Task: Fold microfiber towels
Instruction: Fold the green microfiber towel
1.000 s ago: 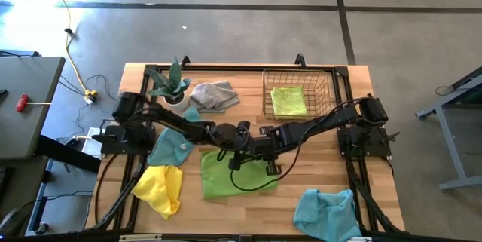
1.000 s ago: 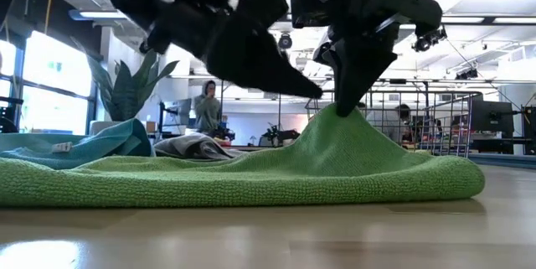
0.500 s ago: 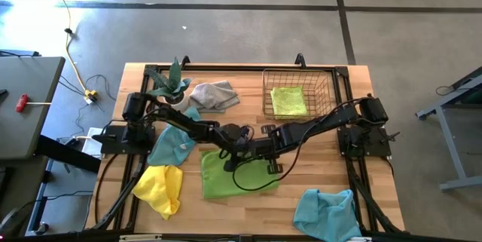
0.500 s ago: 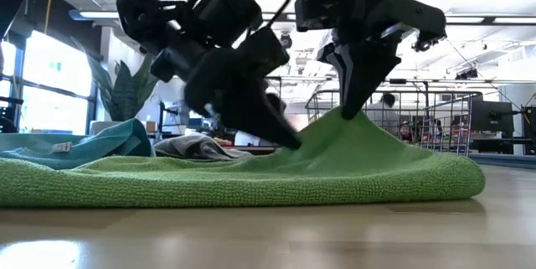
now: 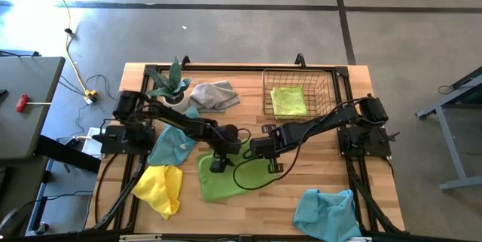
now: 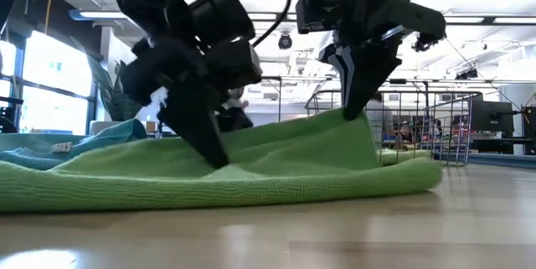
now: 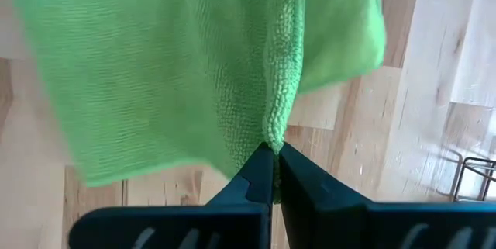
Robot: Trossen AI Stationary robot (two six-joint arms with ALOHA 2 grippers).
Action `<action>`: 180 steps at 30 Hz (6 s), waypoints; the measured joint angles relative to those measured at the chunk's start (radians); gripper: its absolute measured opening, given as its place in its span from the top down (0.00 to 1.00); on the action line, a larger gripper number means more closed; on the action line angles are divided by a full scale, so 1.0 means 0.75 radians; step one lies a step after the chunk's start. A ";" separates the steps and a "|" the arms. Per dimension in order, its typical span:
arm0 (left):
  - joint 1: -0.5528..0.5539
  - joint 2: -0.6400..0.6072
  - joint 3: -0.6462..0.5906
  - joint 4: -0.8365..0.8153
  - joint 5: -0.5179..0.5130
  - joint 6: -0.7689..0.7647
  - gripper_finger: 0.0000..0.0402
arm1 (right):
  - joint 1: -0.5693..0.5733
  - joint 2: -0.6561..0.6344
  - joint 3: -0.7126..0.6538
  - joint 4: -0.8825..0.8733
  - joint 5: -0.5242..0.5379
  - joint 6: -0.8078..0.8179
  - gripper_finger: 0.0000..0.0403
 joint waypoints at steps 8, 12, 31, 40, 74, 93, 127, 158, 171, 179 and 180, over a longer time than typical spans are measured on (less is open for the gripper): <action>-0.022 -0.108 -0.001 -0.360 -0.044 -0.044 0.59 | 0.000 0.000 0.001 0.018 0.000 0.000 1.00; -0.051 -0.116 0.004 -0.482 -0.037 -0.102 0.59 | 0.000 0.000 0.001 0.044 0.000 -0.030 1.00; -0.098 -0.265 -0.002 -0.767 -0.268 -0.217 0.59 | -0.045 0.000 0.001 0.135 -0.007 -0.115 1.00; -0.124 -0.264 -0.003 -0.876 -0.265 -0.260 0.59 | -0.084 0.000 0.001 0.181 -0.008 -0.176 1.00; -0.253 -0.424 0.043 -0.936 -0.196 -0.627 0.98 | -0.180 0.000 0.001 0.341 0.097 -0.399 1.00; -0.325 -0.418 -0.009 -0.822 -0.578 -0.521 0.64 | -0.162 0.000 0.001 0.340 0.090 -0.322 1.00; -0.149 -0.308 -0.056 0.146 -0.622 0.061 0.58 | 0.052 0.000 0.001 0.309 0.316 -0.444 1.00; -0.165 -0.323 -0.055 -0.612 -0.183 -0.305 0.69 | 0.002 0.001 0.001 0.277 0.362 -0.480 1.00; -0.234 -0.415 -0.055 -0.818 -0.143 -0.452 0.71 | -0.004 0.001 0.001 0.241 0.353 -0.477 1.00; -0.275 -0.415 -0.055 -0.844 -0.123 -0.528 0.71 | -0.004 0.001 0.001 0.251 0.341 -0.455 1.00; -0.275 -0.415 -0.055 -0.851 -0.123 -0.561 0.72 | -0.004 0.001 0.001 0.262 0.340 -0.455 1.00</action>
